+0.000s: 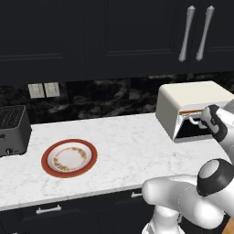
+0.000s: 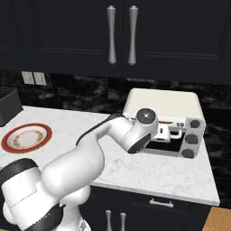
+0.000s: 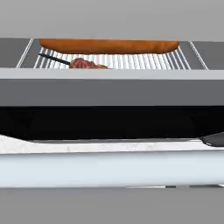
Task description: Pick up the kebab skewer and baguette bread, and place them inside the toaster oven. Close the toaster oven door and start by setting the timer.
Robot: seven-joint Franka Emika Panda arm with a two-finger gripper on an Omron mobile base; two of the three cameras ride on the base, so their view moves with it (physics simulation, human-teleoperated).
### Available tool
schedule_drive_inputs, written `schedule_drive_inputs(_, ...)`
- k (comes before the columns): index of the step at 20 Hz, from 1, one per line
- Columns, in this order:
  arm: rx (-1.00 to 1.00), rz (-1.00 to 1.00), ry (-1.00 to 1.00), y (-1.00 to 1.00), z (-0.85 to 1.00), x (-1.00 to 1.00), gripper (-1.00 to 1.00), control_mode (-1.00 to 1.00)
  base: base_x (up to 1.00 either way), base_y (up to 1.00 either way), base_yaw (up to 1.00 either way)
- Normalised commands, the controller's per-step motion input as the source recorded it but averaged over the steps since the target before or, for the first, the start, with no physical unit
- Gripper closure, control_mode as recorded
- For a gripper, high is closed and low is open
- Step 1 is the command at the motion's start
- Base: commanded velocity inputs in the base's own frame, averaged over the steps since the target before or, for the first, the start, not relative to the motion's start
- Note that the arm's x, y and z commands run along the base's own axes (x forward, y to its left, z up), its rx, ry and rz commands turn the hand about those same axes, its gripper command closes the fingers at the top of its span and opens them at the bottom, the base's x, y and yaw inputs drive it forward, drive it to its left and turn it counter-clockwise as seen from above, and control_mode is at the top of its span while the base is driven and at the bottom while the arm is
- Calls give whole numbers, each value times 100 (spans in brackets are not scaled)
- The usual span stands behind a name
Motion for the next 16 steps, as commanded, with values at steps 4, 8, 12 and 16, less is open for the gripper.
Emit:
schedule_drive_inputs(4,0,-1,3,19,0,83,-100,-100,0,0,0)
schedule_drive_inputs(8,0,-1,2,19,-5,52,-100,-100,0,0,0)
schedule_drive_inputs(12,0,-2,0,22,-22,42,-100,-100,0,0,0)
schedule_drive_inputs(16,0,-3,4,23,-27,47,-100,-100,0,0,0)
